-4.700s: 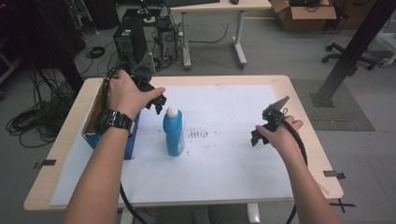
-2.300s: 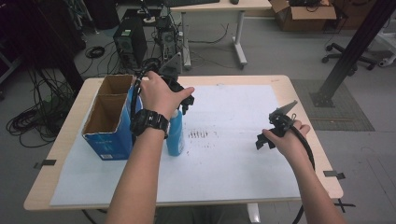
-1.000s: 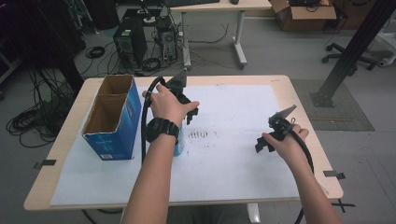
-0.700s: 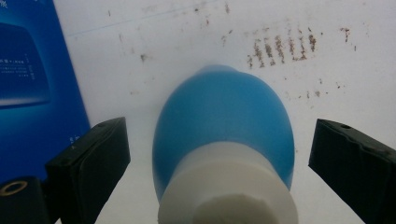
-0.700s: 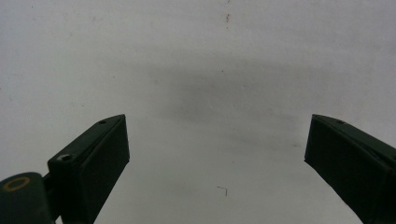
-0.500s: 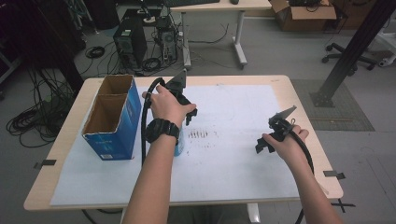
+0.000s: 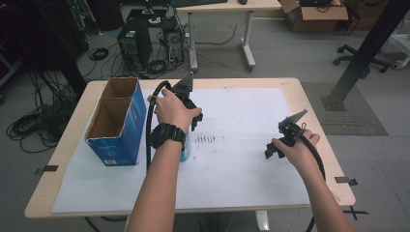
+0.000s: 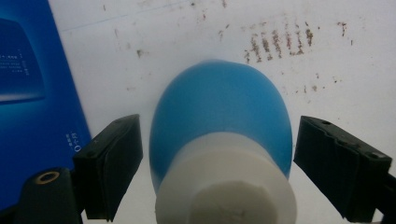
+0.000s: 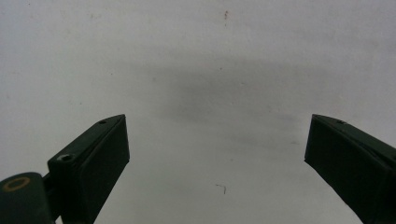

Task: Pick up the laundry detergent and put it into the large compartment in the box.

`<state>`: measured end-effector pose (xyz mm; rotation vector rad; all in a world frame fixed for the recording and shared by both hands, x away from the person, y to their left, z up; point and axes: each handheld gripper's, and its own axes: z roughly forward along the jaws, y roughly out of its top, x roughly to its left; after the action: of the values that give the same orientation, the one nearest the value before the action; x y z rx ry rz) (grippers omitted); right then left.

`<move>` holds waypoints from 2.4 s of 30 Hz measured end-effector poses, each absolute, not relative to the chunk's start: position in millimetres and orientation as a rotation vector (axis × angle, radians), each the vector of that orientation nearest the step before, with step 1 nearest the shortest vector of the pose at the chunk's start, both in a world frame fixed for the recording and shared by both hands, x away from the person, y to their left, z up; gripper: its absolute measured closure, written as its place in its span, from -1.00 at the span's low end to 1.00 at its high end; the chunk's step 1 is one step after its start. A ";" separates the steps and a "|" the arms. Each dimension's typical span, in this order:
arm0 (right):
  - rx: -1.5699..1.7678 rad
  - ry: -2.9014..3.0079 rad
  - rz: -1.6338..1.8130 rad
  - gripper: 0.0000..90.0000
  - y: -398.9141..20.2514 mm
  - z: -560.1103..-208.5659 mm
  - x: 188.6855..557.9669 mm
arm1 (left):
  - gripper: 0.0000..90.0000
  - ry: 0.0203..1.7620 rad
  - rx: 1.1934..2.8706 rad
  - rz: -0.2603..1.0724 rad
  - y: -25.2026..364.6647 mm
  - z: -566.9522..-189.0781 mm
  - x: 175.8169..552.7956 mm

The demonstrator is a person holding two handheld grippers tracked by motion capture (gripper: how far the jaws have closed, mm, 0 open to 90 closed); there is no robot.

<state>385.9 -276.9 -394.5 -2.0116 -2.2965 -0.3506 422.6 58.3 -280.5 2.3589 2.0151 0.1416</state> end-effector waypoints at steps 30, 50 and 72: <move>-2.010 -2.296 -0.353 -0.85 -275.3 -396.2 385.1 | -0.45 2.035 2.354 0.128 57.8 -281.8 424.2; -2.013 -2.289 -0.361 -0.85 -277.0 -395.8 384.1 | -0.19 2.036 2.340 0.140 59.7 -281.6 425.1; -2.013 -2.303 -0.383 -0.85 -275.7 -382.1 384.0 | -0.17 2.001 2.371 0.109 69.7 -238.9 424.5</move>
<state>384.0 -275.7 -382.1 -2.0134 -2.3028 -0.3826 424.5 69.7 -238.9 2.3710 2.0014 0.1093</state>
